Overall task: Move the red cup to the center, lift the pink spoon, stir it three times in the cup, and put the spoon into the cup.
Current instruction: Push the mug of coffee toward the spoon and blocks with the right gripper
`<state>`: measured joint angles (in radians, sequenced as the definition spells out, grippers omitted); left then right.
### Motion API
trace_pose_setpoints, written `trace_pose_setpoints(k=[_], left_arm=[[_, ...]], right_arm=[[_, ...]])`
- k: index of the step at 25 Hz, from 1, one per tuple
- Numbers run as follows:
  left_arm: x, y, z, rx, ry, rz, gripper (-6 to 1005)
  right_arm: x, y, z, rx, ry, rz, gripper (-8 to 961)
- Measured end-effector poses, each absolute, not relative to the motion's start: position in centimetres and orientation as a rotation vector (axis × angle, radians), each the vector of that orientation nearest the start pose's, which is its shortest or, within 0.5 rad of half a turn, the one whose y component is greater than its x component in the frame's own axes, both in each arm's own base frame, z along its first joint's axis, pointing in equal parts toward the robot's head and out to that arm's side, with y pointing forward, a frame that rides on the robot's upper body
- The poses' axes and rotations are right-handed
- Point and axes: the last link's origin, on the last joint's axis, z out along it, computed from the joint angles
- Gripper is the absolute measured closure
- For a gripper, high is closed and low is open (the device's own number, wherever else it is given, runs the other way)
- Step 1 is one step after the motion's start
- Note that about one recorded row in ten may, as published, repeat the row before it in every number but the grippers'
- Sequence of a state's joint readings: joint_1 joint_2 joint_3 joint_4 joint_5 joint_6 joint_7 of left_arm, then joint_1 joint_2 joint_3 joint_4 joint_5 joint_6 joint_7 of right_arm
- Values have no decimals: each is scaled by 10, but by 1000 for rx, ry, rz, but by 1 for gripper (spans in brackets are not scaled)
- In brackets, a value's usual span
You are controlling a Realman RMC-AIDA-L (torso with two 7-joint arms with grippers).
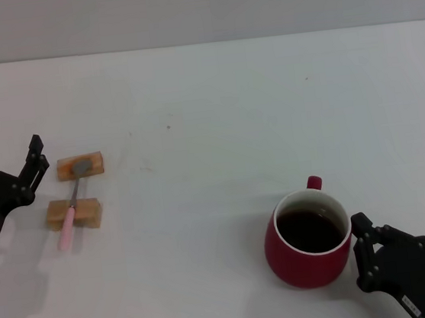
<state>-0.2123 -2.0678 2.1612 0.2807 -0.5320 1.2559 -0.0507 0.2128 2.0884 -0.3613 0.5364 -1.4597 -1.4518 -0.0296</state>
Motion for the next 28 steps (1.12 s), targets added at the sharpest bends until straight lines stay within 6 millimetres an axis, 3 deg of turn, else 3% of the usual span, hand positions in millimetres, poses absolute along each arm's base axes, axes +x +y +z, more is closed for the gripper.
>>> trace_pose_setpoints(k=[28], left_arm=[[-339,275,-18,-1659,-409,-664,211]], right_arm=[[286,188,-114,-1911,696,853,953]])
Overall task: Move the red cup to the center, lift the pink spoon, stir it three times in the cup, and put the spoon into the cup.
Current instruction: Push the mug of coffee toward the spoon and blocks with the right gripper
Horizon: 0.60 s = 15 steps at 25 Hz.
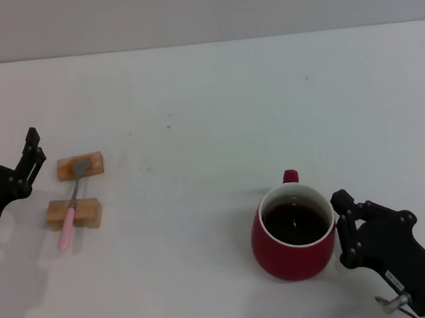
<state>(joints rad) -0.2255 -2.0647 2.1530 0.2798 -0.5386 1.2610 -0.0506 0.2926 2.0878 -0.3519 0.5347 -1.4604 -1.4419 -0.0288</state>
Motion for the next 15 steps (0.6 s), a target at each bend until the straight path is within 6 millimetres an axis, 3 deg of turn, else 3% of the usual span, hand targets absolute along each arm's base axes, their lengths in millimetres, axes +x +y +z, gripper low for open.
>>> trace_pose_setpoints(k=[15], left_arm=[[-339,277,-17,-1655,-409,-661,213]], right_arm=[[293,194,-108,-1856,722,847,953]])
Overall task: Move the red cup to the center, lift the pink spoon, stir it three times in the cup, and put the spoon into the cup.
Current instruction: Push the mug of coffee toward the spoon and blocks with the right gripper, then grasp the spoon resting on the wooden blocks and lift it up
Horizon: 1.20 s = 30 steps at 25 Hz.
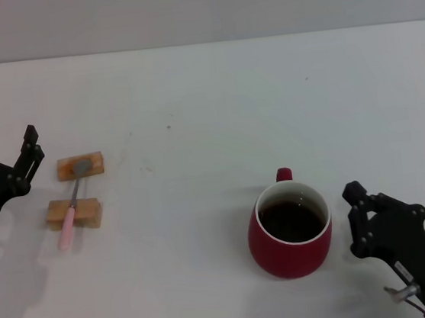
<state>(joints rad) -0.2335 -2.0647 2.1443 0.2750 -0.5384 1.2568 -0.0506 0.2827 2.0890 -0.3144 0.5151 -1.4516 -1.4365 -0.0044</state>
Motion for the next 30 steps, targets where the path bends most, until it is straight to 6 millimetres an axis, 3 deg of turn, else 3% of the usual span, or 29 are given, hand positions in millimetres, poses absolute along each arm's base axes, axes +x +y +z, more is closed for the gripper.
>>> trace_pose_setpoints(k=[14,30], left_arm=[[-337,282,-17,-1660,-401,-664,215],[-336,285,-14,-1650,-392,-663,217]], right_arm=[[296,183,-113,-1843,784,827,954],[290,189,-126,-1918,818,798,953]])
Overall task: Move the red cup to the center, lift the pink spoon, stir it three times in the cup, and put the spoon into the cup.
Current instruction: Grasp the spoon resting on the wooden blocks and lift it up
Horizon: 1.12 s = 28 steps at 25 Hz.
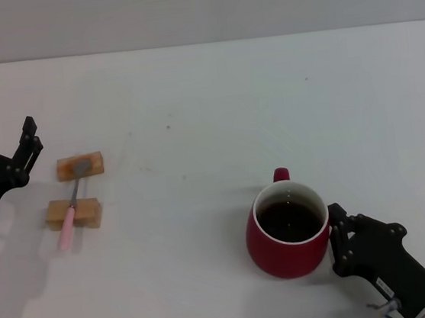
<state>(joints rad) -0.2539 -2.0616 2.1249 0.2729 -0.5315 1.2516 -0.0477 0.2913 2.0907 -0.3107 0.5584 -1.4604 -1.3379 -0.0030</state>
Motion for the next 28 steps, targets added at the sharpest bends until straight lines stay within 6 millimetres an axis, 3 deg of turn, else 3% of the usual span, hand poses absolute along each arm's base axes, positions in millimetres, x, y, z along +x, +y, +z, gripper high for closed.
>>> trace_pose_setpoints(k=[28], left_arm=[[-335,289,-11,-1636,-372,-653,221]], right_arm=[[272,219,-133,-2017,773,829,953]])
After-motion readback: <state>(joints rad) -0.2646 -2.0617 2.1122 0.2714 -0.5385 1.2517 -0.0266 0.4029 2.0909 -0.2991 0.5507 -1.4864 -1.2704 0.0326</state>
